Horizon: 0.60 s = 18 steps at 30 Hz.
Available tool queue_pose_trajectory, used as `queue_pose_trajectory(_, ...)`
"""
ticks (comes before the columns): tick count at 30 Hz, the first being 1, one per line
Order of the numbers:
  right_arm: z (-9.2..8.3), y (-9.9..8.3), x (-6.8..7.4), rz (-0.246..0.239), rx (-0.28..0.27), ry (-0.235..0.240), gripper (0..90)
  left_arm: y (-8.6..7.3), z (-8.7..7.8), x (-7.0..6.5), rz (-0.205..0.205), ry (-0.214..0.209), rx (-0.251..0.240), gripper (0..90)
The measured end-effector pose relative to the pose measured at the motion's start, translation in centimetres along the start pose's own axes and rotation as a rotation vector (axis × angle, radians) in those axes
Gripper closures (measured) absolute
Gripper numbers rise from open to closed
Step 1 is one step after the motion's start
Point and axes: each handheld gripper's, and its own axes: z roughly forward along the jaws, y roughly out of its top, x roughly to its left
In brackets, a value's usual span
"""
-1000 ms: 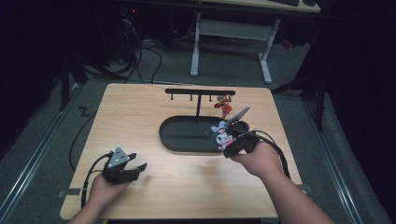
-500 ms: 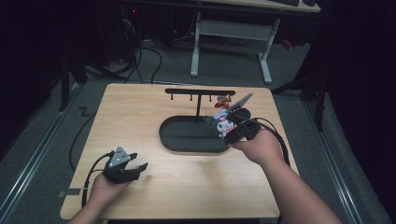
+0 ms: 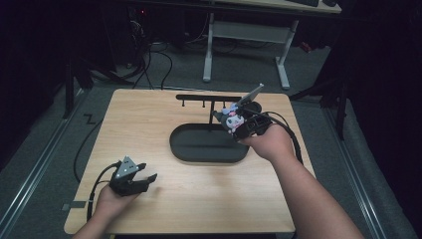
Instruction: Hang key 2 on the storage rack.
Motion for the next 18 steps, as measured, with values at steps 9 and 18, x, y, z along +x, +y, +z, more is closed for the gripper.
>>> queue_pose_trajectory(9, -0.9, 2.0, 0.0, 0.003, -0.038, -0.008, 52.4, 0.0, -0.1, 0.1, 0.001, -0.003, 0.010, 39.4)
queue_pose_trajectory(18, -0.7, 3.0, -0.8, 0.028, -0.050, -0.027, 52.3, -0.1, 0.0, 0.1, 0.000, -0.005, 0.010, 39.4)
